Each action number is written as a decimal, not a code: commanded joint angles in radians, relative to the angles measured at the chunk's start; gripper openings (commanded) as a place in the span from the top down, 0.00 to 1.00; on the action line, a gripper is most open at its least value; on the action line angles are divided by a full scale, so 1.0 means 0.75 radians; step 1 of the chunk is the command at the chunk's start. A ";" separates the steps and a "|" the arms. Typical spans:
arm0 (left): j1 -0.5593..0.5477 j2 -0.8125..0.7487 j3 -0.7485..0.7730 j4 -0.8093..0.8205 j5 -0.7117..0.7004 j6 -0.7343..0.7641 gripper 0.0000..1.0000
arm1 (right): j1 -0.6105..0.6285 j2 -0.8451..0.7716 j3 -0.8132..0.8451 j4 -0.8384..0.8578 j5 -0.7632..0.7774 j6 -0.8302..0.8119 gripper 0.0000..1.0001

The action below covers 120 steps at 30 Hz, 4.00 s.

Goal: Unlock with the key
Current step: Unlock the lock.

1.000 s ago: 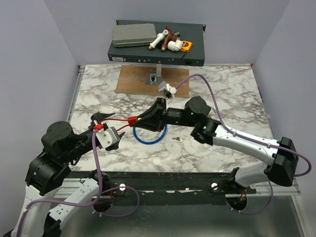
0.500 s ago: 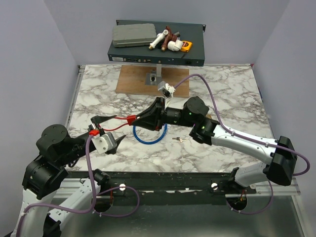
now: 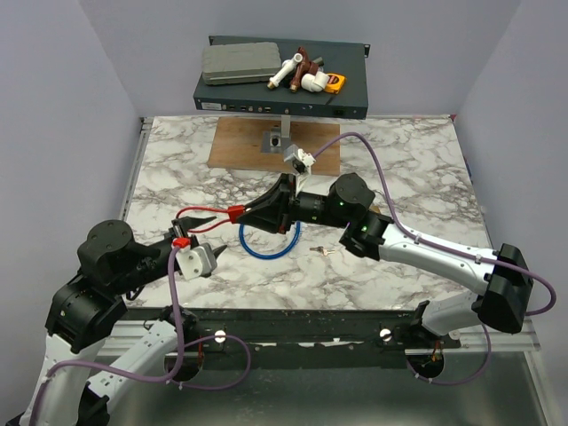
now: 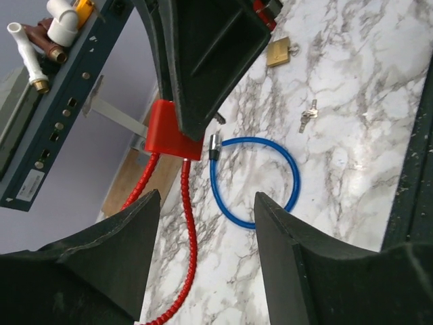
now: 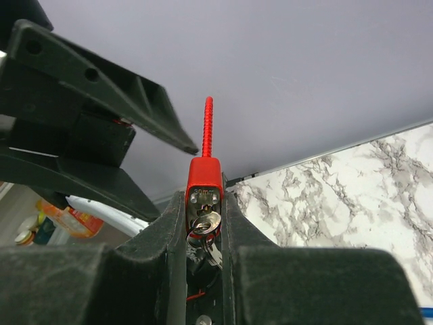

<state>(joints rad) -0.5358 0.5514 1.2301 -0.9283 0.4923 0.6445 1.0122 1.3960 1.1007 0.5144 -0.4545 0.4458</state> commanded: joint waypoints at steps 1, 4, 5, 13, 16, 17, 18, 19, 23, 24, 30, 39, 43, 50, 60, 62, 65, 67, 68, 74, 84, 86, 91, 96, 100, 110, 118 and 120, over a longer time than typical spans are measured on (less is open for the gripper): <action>-0.018 0.021 -0.046 0.162 -0.227 0.023 0.41 | -0.001 0.004 0.047 0.102 -0.036 0.030 0.99; -0.027 0.041 -0.035 0.180 -0.270 0.026 0.43 | -0.001 0.007 0.049 0.113 -0.050 0.037 0.99; -0.031 0.048 -0.037 0.181 -0.272 0.026 0.44 | -0.001 0.009 0.052 0.116 -0.059 0.041 0.99; -0.045 0.076 -0.045 0.152 -0.240 0.025 0.81 | -0.002 0.012 0.038 0.129 -0.084 0.061 0.99; -0.046 0.084 -0.041 0.138 -0.218 0.028 0.85 | 0.000 0.018 0.031 0.152 -0.096 0.084 0.99; -0.046 0.087 -0.039 0.132 -0.210 0.028 0.85 | 0.000 0.021 0.028 0.158 -0.101 0.092 0.99; -0.046 0.089 -0.037 0.128 -0.199 0.028 0.85 | 0.000 0.025 0.027 0.166 -0.114 0.099 0.99; -0.044 0.093 -0.037 0.123 -0.194 0.034 0.87 | -0.001 0.030 0.029 0.167 -0.127 0.102 0.99; -0.052 0.103 -0.013 0.088 -0.202 0.114 1.00 | -0.001 0.053 0.055 0.115 -0.192 0.093 0.99; -0.054 0.105 -0.003 0.078 -0.208 0.144 1.00 | -0.002 0.061 0.074 0.073 -0.208 0.079 0.98; -0.065 0.105 0.039 0.021 -0.207 0.222 1.00 | -0.001 0.071 0.101 0.017 -0.213 0.076 0.81; -0.067 0.093 0.041 0.013 -0.195 0.221 1.00 | 0.000 0.102 0.120 0.026 -0.232 0.115 0.66; -0.065 0.085 0.037 0.014 -0.190 0.219 1.00 | -0.001 0.122 0.127 0.054 -0.259 0.145 0.65; -0.062 0.073 0.027 -0.001 -0.172 0.229 1.00 | -0.001 0.143 0.140 0.068 -0.274 0.173 0.65; -0.056 0.069 0.025 -0.025 -0.150 0.236 1.00 | -0.001 0.145 0.146 0.096 -0.207 0.184 0.62; -0.053 0.064 0.020 -0.032 -0.139 0.235 1.00 | -0.002 0.146 0.143 0.105 -0.191 0.186 0.67; -0.049 0.058 0.017 -0.033 -0.135 0.231 1.00 | 0.000 0.158 0.149 0.116 -0.206 0.185 0.88; -0.046 0.058 0.022 -0.031 -0.137 0.232 1.00 | -0.002 0.163 0.156 0.105 -0.225 0.182 0.99; -0.045 0.060 0.025 -0.030 -0.139 0.234 1.00 | -0.001 0.166 0.158 0.094 -0.234 0.178 0.99; -0.046 0.060 0.039 -0.032 -0.186 0.290 1.00 | -0.001 0.167 0.207 -0.117 -0.360 0.099 0.99; -0.046 0.084 0.085 0.027 -0.303 0.398 1.00 | 0.025 0.229 0.246 -0.479 -0.510 0.002 0.99; -0.046 0.087 0.097 0.032 -0.330 0.423 1.00 | 0.026 0.226 0.240 -0.527 -0.506 -0.020 0.99; -0.044 0.084 0.115 0.042 -0.428 0.475 1.00 | 0.026 0.172 0.214 -0.637 -0.468 -0.088 0.99; -0.026 0.069 0.136 0.008 -0.438 0.476 1.00 | 0.023 0.091 0.146 -0.668 -0.421 -0.105 0.99; -0.020 0.069 0.155 -0.070 -0.354 0.465 1.00 | 0.020 0.053 0.145 -0.659 -0.398 -0.110 0.99; -0.010 0.069 0.123 -0.352 -0.192 0.462 0.15 | -0.071 0.035 0.307 -0.657 -0.279 -0.148 0.99; -0.012 0.276 0.516 -0.697 0.006 0.160 0.02 | -0.217 0.078 0.292 -0.682 -0.160 -0.165 0.99; -0.012 0.372 0.689 -0.796 0.073 0.052 0.02 | -0.243 0.094 0.265 -0.684 -0.120 -0.170 0.99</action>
<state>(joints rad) -0.5488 0.7170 1.5406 -1.3502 0.3866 0.8703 0.8665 1.4345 1.3228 0.0315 -0.6342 0.3420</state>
